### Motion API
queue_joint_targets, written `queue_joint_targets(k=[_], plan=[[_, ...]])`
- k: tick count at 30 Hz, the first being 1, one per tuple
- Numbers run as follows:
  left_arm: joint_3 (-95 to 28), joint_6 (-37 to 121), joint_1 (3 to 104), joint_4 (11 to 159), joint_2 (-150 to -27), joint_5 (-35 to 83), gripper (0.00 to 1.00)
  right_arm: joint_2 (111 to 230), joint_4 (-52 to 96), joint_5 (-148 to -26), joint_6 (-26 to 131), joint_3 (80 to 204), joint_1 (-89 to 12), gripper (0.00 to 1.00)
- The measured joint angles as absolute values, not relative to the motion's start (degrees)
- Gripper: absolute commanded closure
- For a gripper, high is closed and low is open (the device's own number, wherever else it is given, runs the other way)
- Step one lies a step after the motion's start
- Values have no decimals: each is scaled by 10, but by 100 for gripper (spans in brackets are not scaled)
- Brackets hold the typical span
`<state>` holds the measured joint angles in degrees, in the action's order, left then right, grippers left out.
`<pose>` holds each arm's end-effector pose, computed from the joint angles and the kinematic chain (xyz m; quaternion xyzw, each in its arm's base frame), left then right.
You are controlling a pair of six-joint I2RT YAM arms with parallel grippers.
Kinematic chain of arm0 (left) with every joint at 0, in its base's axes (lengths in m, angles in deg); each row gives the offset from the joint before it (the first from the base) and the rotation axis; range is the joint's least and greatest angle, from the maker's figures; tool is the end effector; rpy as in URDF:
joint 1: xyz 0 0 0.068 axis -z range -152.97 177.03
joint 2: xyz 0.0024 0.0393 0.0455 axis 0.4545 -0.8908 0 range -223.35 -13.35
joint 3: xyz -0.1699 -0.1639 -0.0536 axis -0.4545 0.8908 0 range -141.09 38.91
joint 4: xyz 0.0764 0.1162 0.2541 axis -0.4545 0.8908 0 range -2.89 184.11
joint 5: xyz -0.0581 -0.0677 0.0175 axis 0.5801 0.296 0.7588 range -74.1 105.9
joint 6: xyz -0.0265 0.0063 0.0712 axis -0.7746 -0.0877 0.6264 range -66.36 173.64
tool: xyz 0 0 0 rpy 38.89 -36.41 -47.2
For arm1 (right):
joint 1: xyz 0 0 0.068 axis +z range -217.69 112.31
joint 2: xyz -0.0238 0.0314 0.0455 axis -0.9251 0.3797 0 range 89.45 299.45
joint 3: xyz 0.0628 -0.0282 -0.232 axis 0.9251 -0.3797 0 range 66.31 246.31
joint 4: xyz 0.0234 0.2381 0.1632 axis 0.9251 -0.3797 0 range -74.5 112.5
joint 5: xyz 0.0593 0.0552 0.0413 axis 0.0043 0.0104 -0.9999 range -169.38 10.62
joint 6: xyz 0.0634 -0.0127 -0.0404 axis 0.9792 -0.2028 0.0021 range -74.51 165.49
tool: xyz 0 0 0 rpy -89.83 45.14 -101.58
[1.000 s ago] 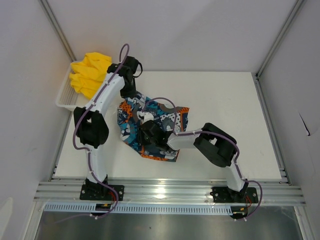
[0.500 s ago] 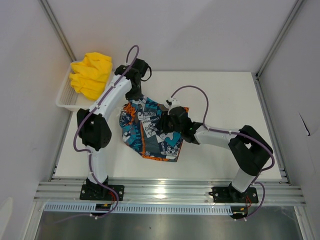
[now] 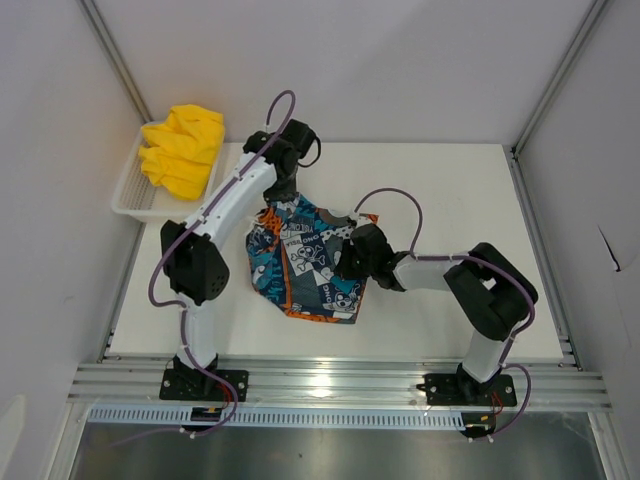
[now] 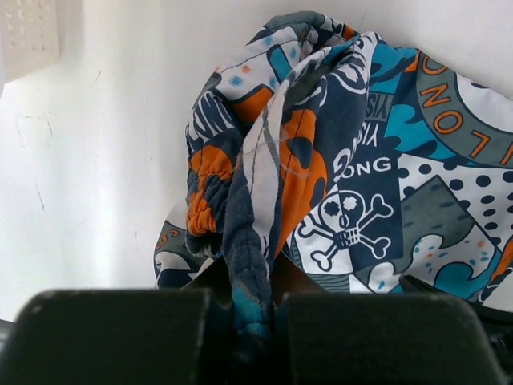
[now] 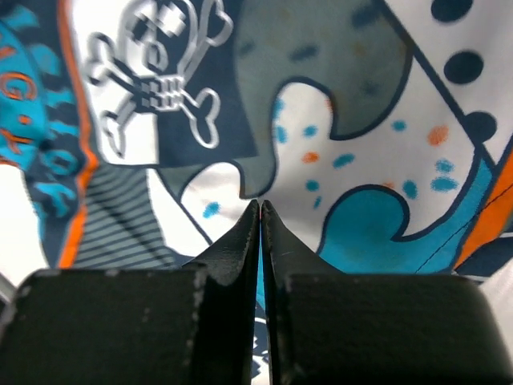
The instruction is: Fold and stack the shorts
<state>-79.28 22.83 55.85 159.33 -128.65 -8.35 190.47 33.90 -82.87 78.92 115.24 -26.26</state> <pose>0.3962 -0.1877 0.2727 -0.0544 0.9610 0.0921 0.2549 0.2865 0.2580 0.0709 -0.0760 0.9053 0.2754 0.3144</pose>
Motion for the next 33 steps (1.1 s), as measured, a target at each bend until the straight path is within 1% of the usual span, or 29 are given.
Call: queue_joint_targets(k=[8, 20, 21, 22, 23, 25, 26, 27, 33], plan=[[-793, 189, 590, 1607, -1290, -105, 100, 1927, 357, -840, 796, 1154, -261, 98], [-799, 104, 640, 1612, -1315, -105, 100, 1933, 373, -844, 805, 1154, -259, 98], [-802, 99, 642, 1614, -1316, -105, 100, 1933, 373, -844, 805, 1154, -258, 97], [-806, 93, 643, 1615, -1318, -105, 100, 1933, 373, -843, 807, 1154, -258, 92], [-811, 87, 644, 1616, -1320, -105, 100, 1932, 373, -842, 809, 1153, -257, 86], [-820, 76, 647, 1619, -1325, -105, 100, 1922, 371, -837, 813, 1147, -257, 68], [-825, 69, 648, 1621, -1329, -105, 100, 1914, 367, -832, 816, 1142, -258, 65], [-828, 63, 650, 1624, -1331, -106, 100, 1902, 362, -828, 816, 1136, -259, 63], [-835, 33, 660, 1635, -1343, -105, 100, 1812, 322, -797, 815, 1117, -272, 59]])
